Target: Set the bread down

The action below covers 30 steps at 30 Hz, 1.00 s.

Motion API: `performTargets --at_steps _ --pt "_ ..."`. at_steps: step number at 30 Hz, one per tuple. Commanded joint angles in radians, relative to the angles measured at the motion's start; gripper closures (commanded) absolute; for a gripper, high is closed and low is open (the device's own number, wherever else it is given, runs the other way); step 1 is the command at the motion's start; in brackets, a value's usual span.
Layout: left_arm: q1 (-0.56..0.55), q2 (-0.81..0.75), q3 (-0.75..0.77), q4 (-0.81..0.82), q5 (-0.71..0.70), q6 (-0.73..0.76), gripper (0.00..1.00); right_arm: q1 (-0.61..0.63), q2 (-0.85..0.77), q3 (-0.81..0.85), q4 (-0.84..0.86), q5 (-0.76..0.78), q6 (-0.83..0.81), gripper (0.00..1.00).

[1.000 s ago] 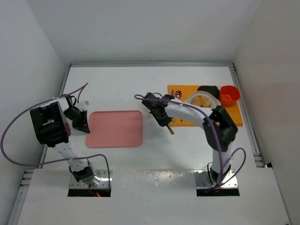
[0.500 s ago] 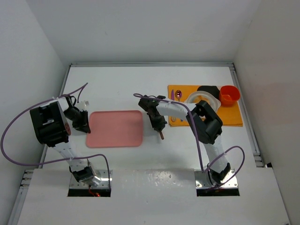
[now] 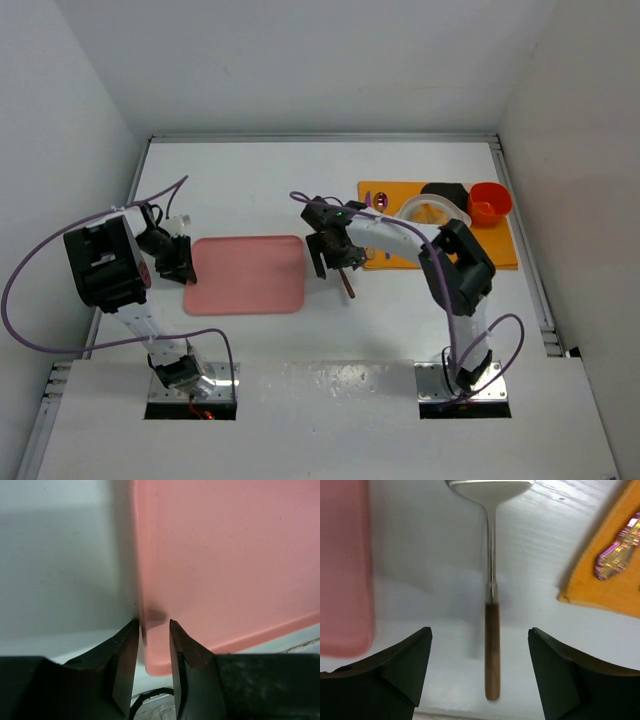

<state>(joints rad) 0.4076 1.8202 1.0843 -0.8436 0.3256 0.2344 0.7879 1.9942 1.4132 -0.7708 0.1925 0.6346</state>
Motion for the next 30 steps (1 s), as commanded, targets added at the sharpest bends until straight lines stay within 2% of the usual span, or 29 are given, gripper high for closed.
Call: performTargets --at_steps 1,3,4,5,7,10,11,13,16,17,21,30 --pt "0.008 0.034 0.008 0.043 -0.025 0.037 0.63 -0.007 -0.247 -0.116 0.06 -0.016 -0.091 0.15" --pt "0.008 0.034 0.017 0.043 -0.025 0.037 0.63 -0.013 -0.32 -0.19 0.108 -0.048 -0.139 0.0" --pt "0.008 0.034 0.017 0.043 -0.025 0.037 0.63 -0.019 -0.386 -0.23 0.122 -0.063 -0.151 0.0" --pt "0.008 0.034 0.017 0.043 -0.025 0.037 0.63 -0.041 -0.45 -0.337 0.137 -0.14 -0.176 0.0" --pt "0.008 0.034 0.017 0.034 -0.025 0.046 0.63 -0.047 -0.541 -0.408 0.128 -0.159 -0.191 0.0" --pt "0.008 0.034 0.026 0.034 -0.025 0.046 0.63 -0.042 -0.685 -0.665 0.143 -0.145 -0.144 0.0" --pt "0.008 0.034 0.026 0.034 -0.025 0.046 0.63 -0.033 -0.757 -0.706 0.162 -0.137 -0.116 0.0" --pt "0.008 0.034 0.035 0.034 -0.025 0.046 0.63 -0.007 -0.796 -0.851 0.194 -0.13 -0.067 0.0" --pt "0.008 0.034 0.035 0.025 -0.025 0.046 0.63 0.079 -0.874 -0.974 0.263 -0.085 -0.013 0.0" --pt "0.008 0.024 0.035 0.024 -0.025 0.046 0.63 0.135 -0.896 -0.99 0.274 -0.029 -0.001 0.0" --pt "0.008 0.013 0.035 0.024 -0.025 0.046 0.63 0.226 -0.893 -1.016 0.297 0.062 0.048 0.0" --pt "0.008 -0.005 0.008 0.024 -0.025 0.037 0.63 0.349 -0.802 -0.944 0.242 0.15 0.042 0.0"
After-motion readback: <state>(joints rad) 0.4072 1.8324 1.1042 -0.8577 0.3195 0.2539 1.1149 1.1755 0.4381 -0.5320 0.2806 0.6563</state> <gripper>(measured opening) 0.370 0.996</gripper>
